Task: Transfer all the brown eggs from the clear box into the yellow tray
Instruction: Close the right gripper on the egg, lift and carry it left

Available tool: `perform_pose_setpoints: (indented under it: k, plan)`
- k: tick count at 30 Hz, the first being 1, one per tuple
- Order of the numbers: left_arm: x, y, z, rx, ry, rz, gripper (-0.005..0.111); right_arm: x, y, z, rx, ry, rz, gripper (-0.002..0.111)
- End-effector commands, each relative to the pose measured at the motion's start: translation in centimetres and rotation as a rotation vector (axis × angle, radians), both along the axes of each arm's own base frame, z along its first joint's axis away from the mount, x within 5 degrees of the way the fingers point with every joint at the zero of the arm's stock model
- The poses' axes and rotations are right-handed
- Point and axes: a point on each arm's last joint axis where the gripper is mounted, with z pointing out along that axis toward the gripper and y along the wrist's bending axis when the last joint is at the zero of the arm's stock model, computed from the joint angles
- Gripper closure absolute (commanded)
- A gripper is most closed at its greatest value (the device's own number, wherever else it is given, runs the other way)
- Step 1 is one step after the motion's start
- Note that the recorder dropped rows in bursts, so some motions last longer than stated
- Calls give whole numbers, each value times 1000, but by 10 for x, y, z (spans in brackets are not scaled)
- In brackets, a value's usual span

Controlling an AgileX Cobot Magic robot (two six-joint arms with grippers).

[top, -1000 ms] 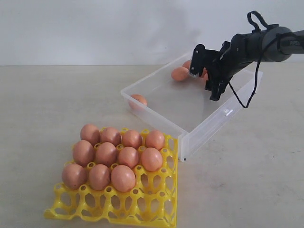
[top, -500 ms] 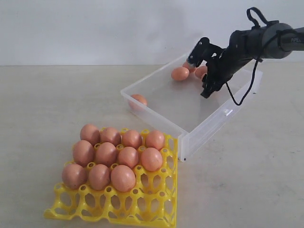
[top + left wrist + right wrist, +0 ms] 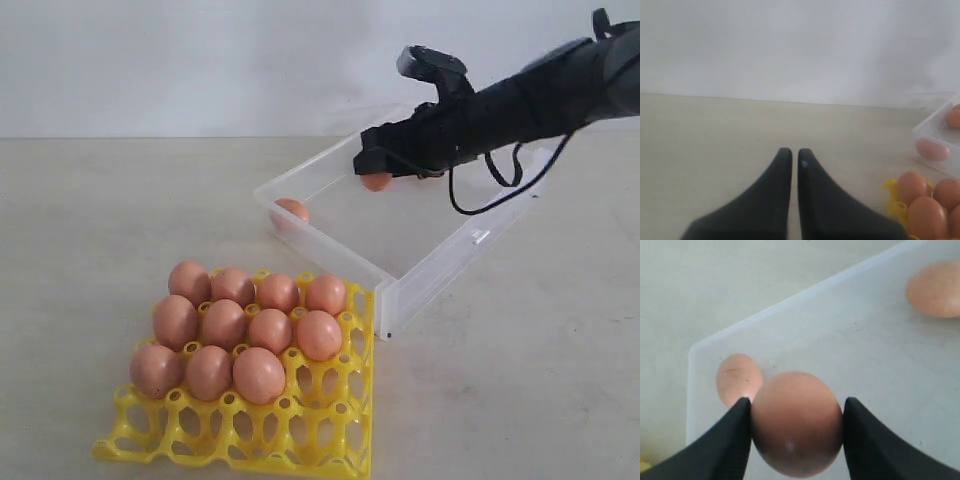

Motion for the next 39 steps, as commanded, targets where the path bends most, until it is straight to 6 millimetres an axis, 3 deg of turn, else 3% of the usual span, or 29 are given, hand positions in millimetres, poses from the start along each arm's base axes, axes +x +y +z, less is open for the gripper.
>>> perform_pose_setpoints:
  k: [1, 2, 4, 8, 11, 15, 18, 22, 31, 35, 39]
  plan:
    - [0, 0, 0, 0, -5, 5, 103, -59, -14, 28, 8, -180, -147, 108]
    - [0, 0, 0, 0, -5, 5, 103, -88, -9, 39, 27, -218, -45, 108]
    - [0, 0, 0, 0, -5, 5, 103, -124, 0, 66, 137, -272, 66, 108]
    - [0, 0, 0, 0, -5, 5, 103, -154, -5, 108, 154, -365, 15, 108]
    - [0, 0, 0, 0, -5, 5, 103, -164, -2, 124, 203, -400, 45, 108]
    - [0, 0, 0, 0, -5, 5, 103, -188, 12, 132, -46, -473, 211, 109]
    - [0, 0, 0, 0, -5, 5, 103, -205, 25, 126, -427, -503, 340, 109]
    - [0, 0, 0, 0, -5, 5, 103, -205, 26, 126, -679, -570, 320, 109]
    - [0, 0, 0, 0, -5, 5, 103, -176, 7, 132, -1088, -804, 348, 109]
    - [0, 0, 0, 0, -5, 5, 103, -161, -3, 139, -1109, -788, 285, 109]
    - [0, 0, 0, 0, -5, 5, 103, -156, -8, 152, -844, -704, 21, 109]
